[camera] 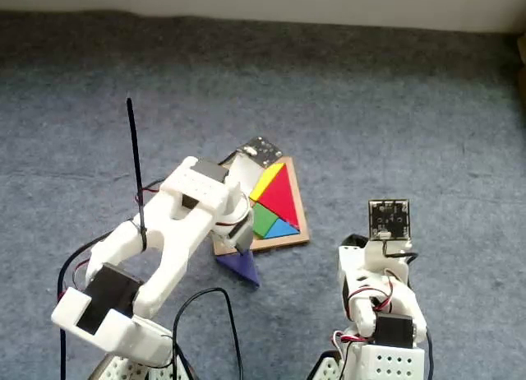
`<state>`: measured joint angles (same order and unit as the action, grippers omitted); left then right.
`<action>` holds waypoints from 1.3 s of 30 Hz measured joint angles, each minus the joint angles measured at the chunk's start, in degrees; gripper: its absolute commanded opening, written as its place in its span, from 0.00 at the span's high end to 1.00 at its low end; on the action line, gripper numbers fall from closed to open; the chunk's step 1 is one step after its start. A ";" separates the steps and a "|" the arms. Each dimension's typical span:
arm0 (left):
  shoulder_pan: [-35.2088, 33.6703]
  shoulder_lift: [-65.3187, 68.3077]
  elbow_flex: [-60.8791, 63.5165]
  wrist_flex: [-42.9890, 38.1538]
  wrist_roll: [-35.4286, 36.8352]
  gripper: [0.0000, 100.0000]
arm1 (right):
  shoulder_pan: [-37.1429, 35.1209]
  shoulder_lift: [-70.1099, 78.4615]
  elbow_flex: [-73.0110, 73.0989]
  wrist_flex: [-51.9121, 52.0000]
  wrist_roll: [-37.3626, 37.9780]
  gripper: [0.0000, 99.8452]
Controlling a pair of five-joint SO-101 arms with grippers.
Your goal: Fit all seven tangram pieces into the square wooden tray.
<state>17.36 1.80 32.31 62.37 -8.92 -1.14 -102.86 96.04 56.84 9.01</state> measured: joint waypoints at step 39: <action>-11.78 0.97 -0.09 -15.65 -0.70 0.81 | 0.00 0.00 0.00 0.00 0.00 0.99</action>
<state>5.58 2.77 32.22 46.73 -9.63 -1.14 -102.86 96.04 56.84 9.01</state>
